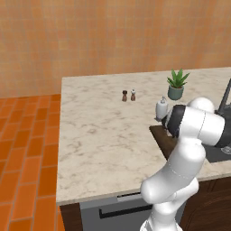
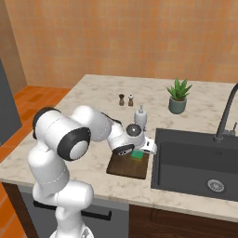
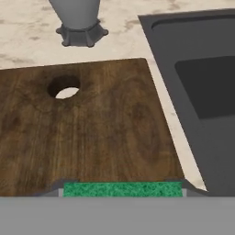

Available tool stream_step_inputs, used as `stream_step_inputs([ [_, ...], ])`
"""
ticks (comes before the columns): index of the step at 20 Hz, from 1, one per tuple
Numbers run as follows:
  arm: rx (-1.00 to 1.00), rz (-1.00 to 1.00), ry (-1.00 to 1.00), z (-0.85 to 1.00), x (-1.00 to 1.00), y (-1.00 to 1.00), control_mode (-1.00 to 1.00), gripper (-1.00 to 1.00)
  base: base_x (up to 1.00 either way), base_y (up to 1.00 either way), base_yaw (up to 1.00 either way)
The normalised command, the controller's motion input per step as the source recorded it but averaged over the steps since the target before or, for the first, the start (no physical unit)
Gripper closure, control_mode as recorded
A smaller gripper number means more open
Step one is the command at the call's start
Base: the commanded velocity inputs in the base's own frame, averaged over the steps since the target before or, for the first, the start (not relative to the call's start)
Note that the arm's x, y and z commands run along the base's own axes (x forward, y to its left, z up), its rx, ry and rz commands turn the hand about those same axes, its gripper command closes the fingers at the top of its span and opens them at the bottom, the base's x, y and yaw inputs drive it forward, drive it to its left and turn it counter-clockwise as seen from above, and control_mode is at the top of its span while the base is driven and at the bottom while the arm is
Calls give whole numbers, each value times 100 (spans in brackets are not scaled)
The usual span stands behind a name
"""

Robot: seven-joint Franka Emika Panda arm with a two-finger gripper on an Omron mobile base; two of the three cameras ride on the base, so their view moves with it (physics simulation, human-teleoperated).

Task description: Pick up the sponge from the counter and clean the cutting board by briefly scrubbing or pressing down on the cutting board. Once finished, release the sponge.

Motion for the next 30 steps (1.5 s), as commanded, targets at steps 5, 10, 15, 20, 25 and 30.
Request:
stream_step_inputs([
  [5,0,0,0,-1,-68,0,-100,100,0,0,0],
  [10,0,0,0,0,-57,0,-100,100,0,0,0],
  [15,0,0,9,0,-20,0,-100,100,0,0,0],
  [20,0,0,9,0,10,13,-100,100,0,0,0],
  [25,0,0,0,0,40,23,-100,100,0,0,0],
  [30,1,0,0,0,53,22,-100,100,0,0,0],
])
